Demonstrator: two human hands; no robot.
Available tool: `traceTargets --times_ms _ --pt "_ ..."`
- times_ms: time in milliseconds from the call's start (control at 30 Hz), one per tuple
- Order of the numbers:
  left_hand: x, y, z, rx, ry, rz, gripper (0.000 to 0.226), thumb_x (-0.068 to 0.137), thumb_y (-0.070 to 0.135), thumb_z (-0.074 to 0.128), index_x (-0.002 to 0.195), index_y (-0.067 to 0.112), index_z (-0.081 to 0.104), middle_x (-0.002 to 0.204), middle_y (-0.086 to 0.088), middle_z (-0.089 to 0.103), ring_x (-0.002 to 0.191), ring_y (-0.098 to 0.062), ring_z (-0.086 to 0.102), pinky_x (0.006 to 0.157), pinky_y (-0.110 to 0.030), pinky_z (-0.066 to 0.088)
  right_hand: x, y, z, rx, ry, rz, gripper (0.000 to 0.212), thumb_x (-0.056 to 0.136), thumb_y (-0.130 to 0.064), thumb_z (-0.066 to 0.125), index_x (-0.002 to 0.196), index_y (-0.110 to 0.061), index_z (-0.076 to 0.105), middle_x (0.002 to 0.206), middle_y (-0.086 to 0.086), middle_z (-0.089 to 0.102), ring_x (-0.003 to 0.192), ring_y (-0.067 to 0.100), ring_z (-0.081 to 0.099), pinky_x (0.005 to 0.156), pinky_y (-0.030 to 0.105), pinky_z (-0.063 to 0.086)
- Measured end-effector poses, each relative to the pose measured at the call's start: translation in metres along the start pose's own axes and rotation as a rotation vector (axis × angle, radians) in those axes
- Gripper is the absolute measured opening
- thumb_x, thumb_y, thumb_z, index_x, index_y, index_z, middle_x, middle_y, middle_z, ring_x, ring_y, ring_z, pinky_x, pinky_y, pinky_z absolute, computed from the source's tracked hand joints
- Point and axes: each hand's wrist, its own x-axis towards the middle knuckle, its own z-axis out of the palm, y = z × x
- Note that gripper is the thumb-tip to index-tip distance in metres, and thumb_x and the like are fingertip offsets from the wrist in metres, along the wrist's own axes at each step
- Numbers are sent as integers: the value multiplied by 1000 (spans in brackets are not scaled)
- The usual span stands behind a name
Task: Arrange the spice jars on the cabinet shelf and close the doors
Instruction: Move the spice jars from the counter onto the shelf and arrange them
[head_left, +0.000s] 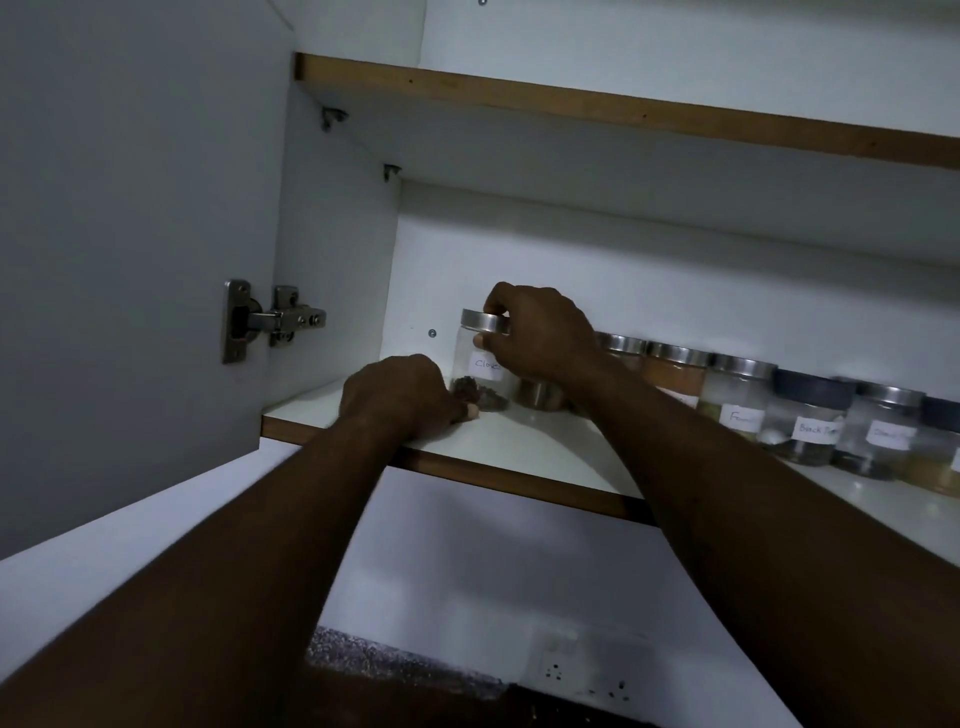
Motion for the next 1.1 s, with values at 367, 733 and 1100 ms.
traceTargets --times_ms 367,733,1100 --pt "21 10 15 81 -100 48 55 95 60 41 129 23 62 134 -5 61 131 -33 43 94 -44 38 30 17 32 -95 -56 54 30 91 -39 69 112 -21 58 108 6 69 100 31 62 73 35 44" --pt "16 11 11 118 -162 65 57 98 56 39 146 27 50 148 -4 48 139 -33 32 105 -45 34 24 17 41 -96 -39 25 65 95 -43 64 150 -14 44 156 8 46 128 36 58 98 43 50" --pt "-13 13 -7 183 -187 155 37 99 34 39 119 17 65 123 -5 68 129 -35 45 111 -46 33 -46 -43 21 -59 -21 -169 33 96 -25 56 128 -22 61 113 4 74 100 31 70 76 39 55"
